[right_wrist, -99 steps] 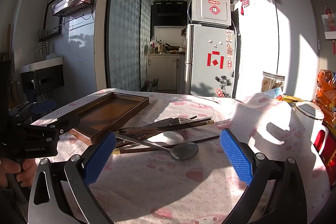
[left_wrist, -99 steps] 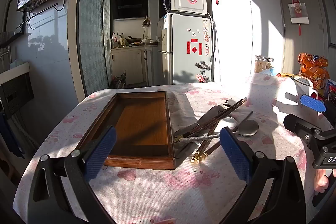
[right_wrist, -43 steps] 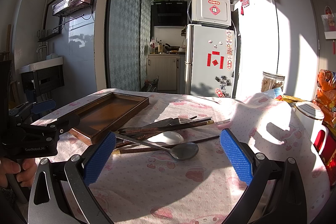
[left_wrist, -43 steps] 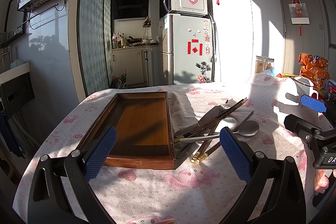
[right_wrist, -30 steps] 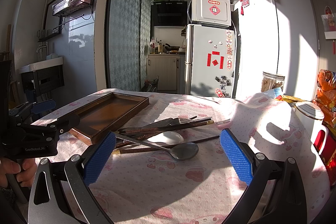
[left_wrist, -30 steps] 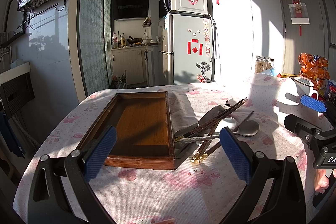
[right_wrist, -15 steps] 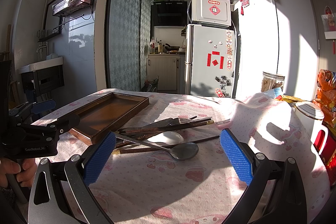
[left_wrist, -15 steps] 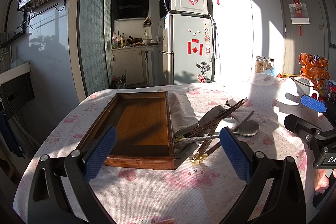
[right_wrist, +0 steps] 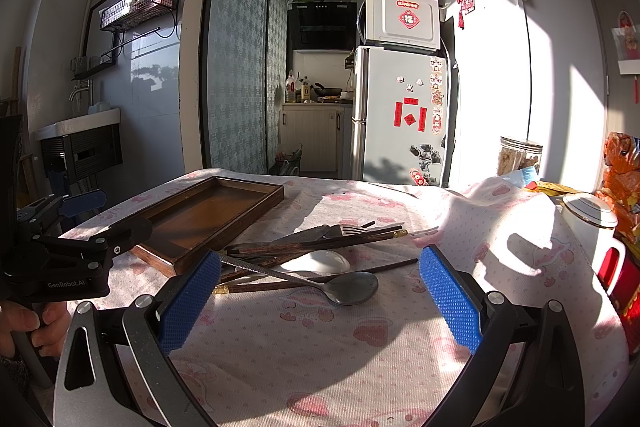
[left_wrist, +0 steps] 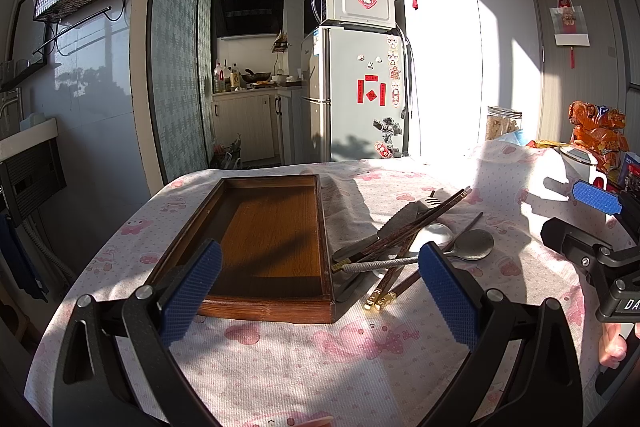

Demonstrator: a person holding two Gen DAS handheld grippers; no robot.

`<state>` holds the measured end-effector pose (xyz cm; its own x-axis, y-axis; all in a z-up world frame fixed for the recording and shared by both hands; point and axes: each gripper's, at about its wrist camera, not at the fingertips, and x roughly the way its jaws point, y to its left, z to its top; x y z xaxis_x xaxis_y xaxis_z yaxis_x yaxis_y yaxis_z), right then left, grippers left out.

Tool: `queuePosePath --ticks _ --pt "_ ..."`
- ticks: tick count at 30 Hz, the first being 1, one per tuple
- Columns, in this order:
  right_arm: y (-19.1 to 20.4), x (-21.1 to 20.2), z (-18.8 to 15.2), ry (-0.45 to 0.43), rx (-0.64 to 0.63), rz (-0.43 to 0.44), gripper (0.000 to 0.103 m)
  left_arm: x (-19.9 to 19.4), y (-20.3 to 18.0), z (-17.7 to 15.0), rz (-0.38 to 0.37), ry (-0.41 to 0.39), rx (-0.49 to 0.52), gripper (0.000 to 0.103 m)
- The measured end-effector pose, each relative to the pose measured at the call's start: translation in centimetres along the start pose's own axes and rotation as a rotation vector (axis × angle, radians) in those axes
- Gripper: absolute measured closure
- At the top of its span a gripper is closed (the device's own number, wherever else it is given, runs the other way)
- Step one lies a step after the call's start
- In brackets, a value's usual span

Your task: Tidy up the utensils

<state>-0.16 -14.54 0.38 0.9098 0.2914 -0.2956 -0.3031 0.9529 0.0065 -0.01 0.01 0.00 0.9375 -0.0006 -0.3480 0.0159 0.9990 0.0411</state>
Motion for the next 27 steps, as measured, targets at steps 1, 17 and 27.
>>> queuePosePath --ticks 1,17,27 --pt "0.00 0.00 0.00 0.000 0.000 0.000 0.003 0.00 0.00 0.00 0.000 0.000 0.000 0.003" --pt "-0.24 0.37 0.09 0.020 0.009 -0.017 0.003 -0.08 0.18 0.21 -0.003 0.007 -0.004 0.003" --pt "-0.47 0.69 0.06 0.035 0.028 -0.037 0.003 0.22 0.29 0.14 -0.054 0.021 -0.010 0.003"
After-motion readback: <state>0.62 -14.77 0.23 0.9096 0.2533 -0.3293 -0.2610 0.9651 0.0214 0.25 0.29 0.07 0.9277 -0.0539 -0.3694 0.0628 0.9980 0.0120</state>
